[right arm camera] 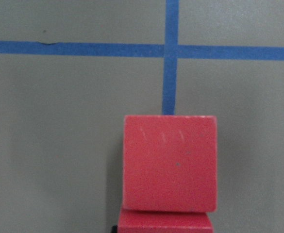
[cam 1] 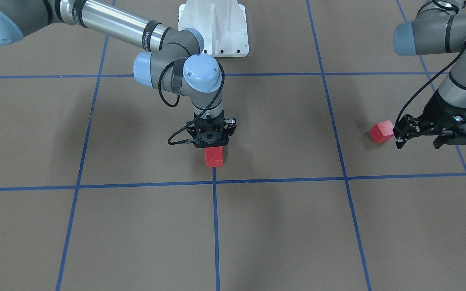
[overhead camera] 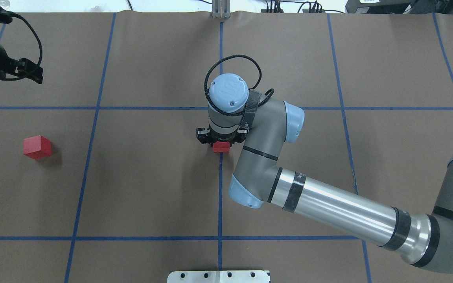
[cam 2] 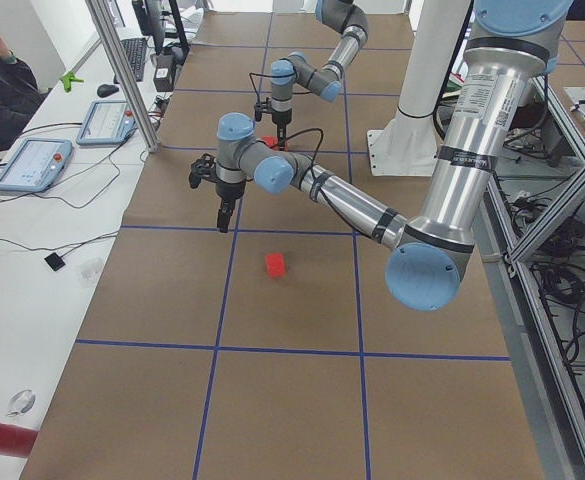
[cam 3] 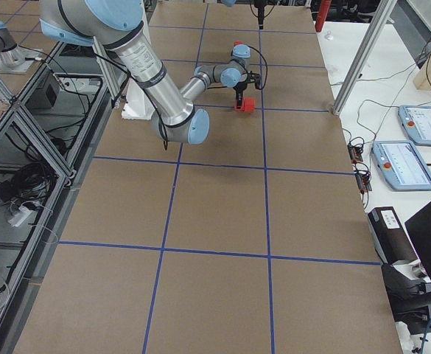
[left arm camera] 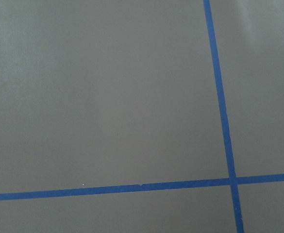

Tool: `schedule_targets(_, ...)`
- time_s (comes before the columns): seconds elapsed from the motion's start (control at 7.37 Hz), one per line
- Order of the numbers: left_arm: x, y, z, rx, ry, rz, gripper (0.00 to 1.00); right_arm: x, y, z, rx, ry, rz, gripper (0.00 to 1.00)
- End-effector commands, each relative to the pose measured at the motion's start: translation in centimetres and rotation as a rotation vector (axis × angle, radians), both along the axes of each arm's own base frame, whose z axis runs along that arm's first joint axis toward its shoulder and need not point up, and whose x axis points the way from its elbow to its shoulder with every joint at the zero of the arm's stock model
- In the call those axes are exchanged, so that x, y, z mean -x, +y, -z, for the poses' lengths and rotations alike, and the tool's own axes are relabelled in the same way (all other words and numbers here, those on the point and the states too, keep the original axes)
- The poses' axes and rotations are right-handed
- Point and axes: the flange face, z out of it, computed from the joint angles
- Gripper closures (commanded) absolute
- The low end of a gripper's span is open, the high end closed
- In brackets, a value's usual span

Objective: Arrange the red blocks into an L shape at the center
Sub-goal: 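Lower the red cube beside the center cube, nearer the robot, with the right gripper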

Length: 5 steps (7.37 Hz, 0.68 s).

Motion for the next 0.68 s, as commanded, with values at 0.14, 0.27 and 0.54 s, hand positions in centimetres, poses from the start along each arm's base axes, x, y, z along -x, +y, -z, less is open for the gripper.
schedule_targets(0.14, -0.10, -0.05, -0.23, 0.004, -0.002, -0.001, 0.00, -0.01, -0.05, -0.06, 0.000, 0.000, -0.001, 0.75)
schedule_targets(0.27, -0.01, -0.08, -0.23, 0.004, -0.002, 0.001, 0.00, -0.01, -0.05, -0.06, 0.000, 0.000, -0.001, 0.71)
schedule_targets(0.54, -0.11, -0.07, -0.32, 0.006, -0.003, -0.001, 0.00, 0.06, 0.05, -0.18, -0.003, 0.002, 0.004, 0.59)
